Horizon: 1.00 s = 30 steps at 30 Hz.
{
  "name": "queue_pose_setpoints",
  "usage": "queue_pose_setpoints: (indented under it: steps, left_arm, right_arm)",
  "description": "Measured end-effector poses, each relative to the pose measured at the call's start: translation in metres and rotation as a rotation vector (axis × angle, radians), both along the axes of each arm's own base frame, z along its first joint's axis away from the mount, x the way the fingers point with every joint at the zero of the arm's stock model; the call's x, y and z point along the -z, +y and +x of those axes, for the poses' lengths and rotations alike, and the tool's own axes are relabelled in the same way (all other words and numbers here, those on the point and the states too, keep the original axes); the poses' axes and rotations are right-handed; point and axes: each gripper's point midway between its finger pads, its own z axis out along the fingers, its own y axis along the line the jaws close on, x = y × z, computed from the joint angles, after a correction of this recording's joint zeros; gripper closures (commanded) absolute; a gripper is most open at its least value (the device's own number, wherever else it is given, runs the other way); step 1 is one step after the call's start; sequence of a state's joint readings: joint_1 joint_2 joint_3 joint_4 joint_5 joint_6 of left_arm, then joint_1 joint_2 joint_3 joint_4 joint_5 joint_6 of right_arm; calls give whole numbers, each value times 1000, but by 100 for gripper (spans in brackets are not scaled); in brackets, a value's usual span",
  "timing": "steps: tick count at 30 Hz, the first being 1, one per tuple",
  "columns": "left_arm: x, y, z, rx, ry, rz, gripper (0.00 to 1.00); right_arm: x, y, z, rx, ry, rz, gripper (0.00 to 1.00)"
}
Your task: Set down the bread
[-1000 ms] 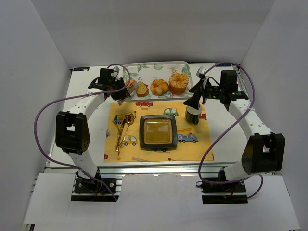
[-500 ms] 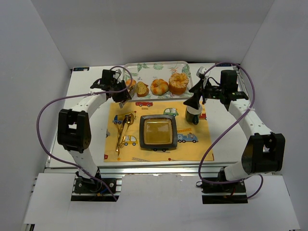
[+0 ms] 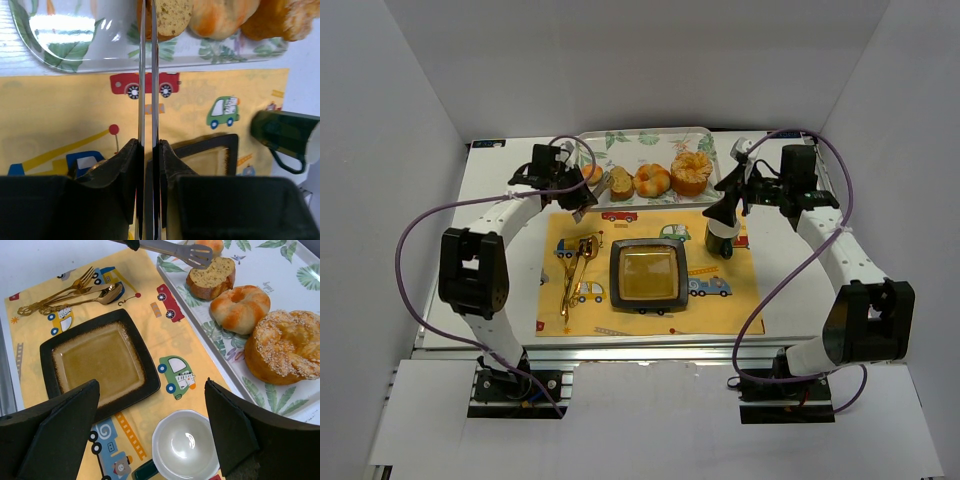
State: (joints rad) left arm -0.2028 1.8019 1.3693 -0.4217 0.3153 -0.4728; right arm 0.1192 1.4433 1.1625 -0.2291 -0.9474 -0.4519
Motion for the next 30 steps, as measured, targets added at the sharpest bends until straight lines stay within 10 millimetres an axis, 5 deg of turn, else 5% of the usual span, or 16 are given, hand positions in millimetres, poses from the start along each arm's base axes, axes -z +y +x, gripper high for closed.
queue_pose_setpoints:
  steps: [5,12,17,25,30]
  left_arm:
    - [-36,-7,-4,-11,-67,-74,100]
    - [-74,-14,-67,13,-130,-165,100]
    - [-66,-31,-117,84,-76,-185,100]
    - [-21,-62,-214,263,117,-151,95]
    - [-11,-64,-232,287,163,-124,68]
  right_arm:
    - [-8,-4,0,10,-11,15,11]
    - [-15,-5,-1,5,-20,37,14]
    - [-16,-5,-2,1,-16,42,13]
    - [-16,-5,-2,2,-13,43,12]
    - [-16,-5,-2,2,-11,43,12]
